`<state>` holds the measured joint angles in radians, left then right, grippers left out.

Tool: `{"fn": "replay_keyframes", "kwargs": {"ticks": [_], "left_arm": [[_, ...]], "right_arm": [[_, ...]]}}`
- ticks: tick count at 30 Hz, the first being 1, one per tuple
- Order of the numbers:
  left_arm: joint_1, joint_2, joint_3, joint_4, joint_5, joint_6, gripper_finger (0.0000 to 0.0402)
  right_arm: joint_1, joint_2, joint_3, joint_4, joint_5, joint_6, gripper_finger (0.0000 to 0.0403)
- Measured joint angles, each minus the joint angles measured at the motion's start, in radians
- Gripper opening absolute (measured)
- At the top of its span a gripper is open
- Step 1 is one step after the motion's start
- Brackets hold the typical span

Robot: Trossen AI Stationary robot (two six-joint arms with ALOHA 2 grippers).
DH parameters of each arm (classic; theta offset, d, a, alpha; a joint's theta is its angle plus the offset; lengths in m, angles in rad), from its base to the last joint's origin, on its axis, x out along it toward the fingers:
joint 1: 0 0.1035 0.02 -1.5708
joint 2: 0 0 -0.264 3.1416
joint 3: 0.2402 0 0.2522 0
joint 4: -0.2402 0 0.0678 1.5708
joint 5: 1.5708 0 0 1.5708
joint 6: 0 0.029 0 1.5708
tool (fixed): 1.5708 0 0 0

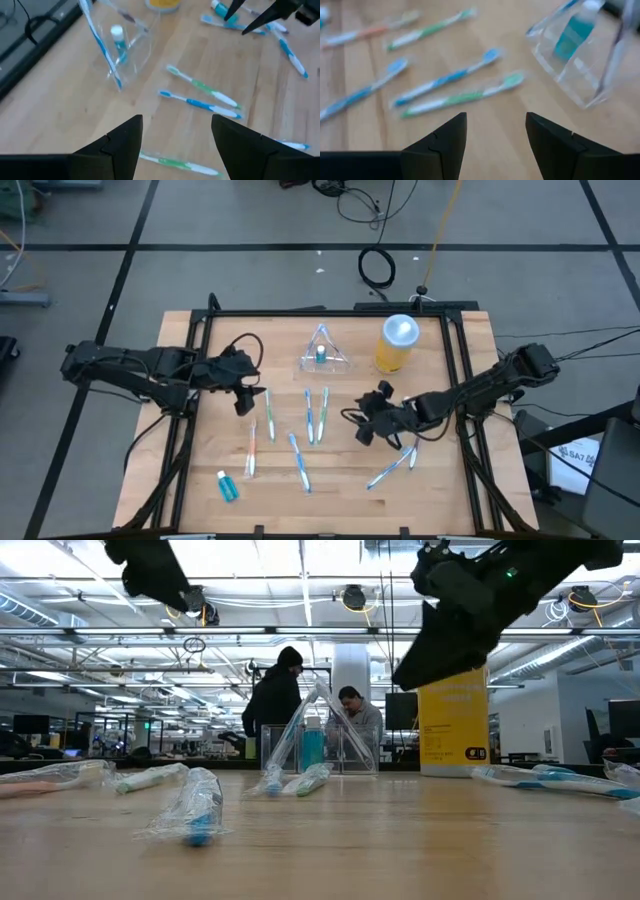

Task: Pick & Place toothbrushing station
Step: Put the green toothbrush into the left compartment of the transparent organizer

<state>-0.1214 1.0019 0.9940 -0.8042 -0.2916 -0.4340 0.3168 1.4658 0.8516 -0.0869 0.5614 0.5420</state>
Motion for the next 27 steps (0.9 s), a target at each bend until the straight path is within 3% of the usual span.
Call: {"fn": "replay_keyframes", "kwargs": {"ticks": [6, 10, 14, 20, 27], "left_arm": [[-0.052, 0.000, -0.148, 0.064, 0.001, -0.234, 0.0244], [-0.087, 0.001, -0.290, 0.233, 0.002, -0.422, 0.0244], [-0.103, 0.001, -0.408, 0.383, 0.003, -0.510, 0.0244], [-0.085, 0.001, -0.525, 0.408, -0.043, -0.790, 0.0244], [-0.063, 0.051, -0.615, 0.469, -0.051, -0.840, 0.0244]], "right_arm": [[0.000, 0.000, 0.000, -0.008, -0.072, 0.003, 0.0199], [0.000, 0.000, 0.000, -0.008, -0.071, 0.002, 0.0199], [-0.003, 0.000, 0.000, -0.008, -0.069, -0.002, 0.0199], [-0.023, 0.000, 0.000, -0.007, -0.068, -0.007, 0.0199], [-0.050, 0.000, 0.000, 0.004, -0.068, -0.008, 0.0199]]}}
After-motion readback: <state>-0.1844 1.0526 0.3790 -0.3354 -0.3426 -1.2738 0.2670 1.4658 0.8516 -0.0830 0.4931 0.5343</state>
